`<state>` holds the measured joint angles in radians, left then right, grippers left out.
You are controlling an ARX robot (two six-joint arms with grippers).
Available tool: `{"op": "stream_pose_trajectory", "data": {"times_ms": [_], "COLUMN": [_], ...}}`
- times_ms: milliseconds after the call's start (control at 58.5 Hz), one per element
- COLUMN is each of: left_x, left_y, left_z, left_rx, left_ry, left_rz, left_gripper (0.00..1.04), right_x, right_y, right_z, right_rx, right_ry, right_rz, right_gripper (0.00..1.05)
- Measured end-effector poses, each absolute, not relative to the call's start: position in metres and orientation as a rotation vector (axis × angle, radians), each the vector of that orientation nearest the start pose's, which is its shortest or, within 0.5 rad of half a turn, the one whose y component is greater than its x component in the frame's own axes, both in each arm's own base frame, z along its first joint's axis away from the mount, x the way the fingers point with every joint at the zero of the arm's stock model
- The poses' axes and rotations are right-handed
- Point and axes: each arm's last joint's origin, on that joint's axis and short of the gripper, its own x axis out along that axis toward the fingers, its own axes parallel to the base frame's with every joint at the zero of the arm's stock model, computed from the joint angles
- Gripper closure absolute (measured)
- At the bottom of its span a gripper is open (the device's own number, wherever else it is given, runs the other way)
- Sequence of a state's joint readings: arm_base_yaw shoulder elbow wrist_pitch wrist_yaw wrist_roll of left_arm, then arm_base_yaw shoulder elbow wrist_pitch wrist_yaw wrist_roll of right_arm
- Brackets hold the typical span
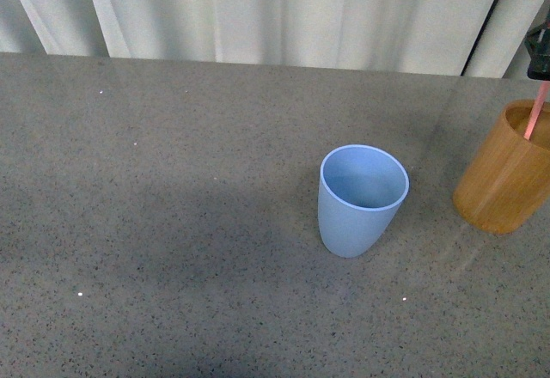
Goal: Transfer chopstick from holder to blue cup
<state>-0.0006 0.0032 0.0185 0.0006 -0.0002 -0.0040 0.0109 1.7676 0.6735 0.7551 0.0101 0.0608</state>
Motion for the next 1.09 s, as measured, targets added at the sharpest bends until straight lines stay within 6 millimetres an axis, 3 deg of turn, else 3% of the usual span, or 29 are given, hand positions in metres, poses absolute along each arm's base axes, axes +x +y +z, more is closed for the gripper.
{"op": "stream_pose_trajectory", "data": {"times_ms": [444,820,1093], "left_x": [0.097,0.097,0.097], "left_y": [0.0,0.0,0.0], "left_z": [0.17,0.17,0.17], "left_rx": [-0.004,-0.004,-0.004], "left_ry": [-0.016,-0.016,-0.016], "left_rz": [0.0,0.0,0.0], "left_gripper": [0.07,0.07,0.07], "right_x": [0.355,0.362,0.363], "right_y": [0.006,0.006,0.006], "right_z": [0.135,0.127,0.125], "right_rx": [0.062,0.067,0.087], "right_ry": [0.338,0.342,0.331], "right_rz": [-0.011,-0.009,-0.014], "right_gripper": [0.1,0.1,0.54]}}
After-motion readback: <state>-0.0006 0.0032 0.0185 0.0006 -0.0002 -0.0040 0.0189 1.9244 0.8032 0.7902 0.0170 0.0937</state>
